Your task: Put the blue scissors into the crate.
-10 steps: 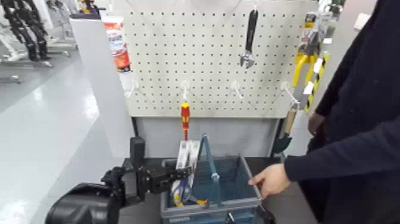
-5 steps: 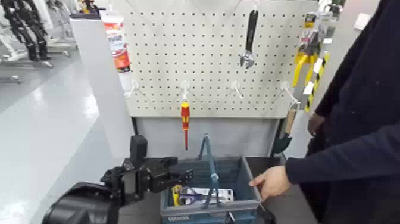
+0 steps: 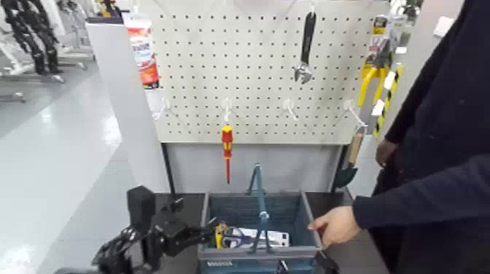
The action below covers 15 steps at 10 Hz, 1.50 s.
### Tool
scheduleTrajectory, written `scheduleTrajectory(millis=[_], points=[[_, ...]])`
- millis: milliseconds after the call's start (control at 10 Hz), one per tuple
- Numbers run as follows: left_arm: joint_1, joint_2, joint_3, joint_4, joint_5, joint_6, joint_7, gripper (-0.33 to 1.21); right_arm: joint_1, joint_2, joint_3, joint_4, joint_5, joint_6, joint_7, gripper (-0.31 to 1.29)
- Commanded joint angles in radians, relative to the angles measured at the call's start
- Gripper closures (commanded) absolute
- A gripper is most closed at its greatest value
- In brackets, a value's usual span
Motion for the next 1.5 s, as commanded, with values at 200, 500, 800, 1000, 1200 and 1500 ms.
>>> scheduleTrajectory(millis=[200,500,800,1000,1200,1500], points=[[0.209,-0.026,0.023,-0.172,-0.064,-0.083,0.167,0.01,0.006,0.000,-0.005,-0.004,-0.003,-0.002,-0.002,0.17],[0.306,-0.028,-0.035,-0.198,-0.030,-0.148,0.326,0.03,0.015,0.003,-0.012,-0.007,-0.004,-0.004,-0.008,0.16],[0.312,-0.031,-0.035,-0.198,-0.025,-0.149,0.346,0.04,0.029,0.002,-0.009,-0.020,0.010,-0.013,-0.051,0.10],[0.314,-0.029,-0.035,-0.196,-0.018,-0.148,0.355,0.04,0.035,0.002,-0.008,-0.026,0.011,-0.011,-0.074,0.11],[0.315,-0.028,-0.038,-0.196,-0.018,-0.149,0.358,0.04,0.037,0.003,-0.009,-0.030,0.007,0.009,-0.075,0.12],[0.314,-0.023,-0.043,-0.196,-0.013,-0.145,0.358,0.04,0.038,0.003,-0.014,-0.049,0.031,0.033,-0.080,0.11]])
